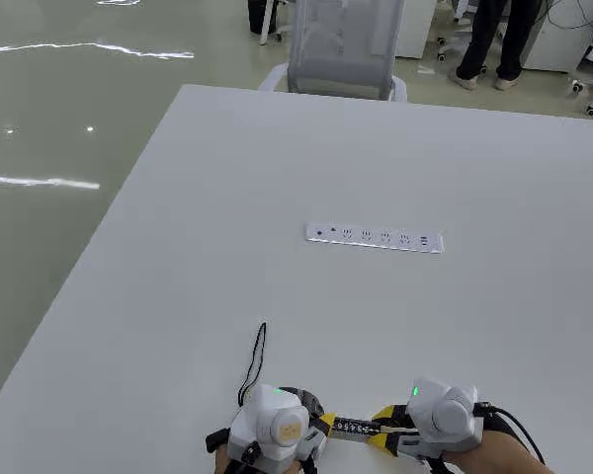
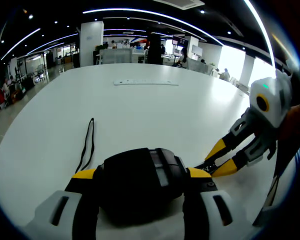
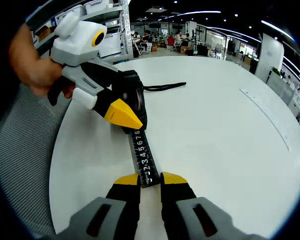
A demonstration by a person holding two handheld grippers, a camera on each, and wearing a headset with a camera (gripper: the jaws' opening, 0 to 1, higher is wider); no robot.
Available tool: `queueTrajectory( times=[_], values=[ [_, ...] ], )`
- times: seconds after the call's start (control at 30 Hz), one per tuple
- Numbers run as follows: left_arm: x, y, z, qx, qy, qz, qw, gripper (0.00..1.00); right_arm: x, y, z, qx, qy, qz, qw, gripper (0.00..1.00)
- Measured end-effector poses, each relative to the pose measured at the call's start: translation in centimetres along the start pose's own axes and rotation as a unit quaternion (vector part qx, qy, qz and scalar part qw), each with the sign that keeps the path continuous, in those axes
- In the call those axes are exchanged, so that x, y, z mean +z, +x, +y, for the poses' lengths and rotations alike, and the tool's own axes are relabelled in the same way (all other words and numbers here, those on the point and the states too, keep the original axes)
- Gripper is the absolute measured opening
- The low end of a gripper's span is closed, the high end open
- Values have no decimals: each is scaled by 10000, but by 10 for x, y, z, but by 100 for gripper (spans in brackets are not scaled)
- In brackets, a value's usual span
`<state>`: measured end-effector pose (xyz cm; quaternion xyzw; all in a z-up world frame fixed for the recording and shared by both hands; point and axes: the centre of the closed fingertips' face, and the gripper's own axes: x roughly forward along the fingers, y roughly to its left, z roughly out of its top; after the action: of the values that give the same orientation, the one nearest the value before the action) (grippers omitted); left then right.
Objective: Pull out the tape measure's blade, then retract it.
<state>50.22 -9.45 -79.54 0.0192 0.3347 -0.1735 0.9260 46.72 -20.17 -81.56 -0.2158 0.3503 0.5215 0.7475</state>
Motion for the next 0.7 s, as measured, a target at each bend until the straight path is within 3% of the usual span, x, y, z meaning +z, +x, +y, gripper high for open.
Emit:
queueTrajectory(
  times=[0.7],
  values=[
    [0,0,0,-10,-12,5,10000,66,8,7,4,34,-95,29,9999,15]
  ],
)
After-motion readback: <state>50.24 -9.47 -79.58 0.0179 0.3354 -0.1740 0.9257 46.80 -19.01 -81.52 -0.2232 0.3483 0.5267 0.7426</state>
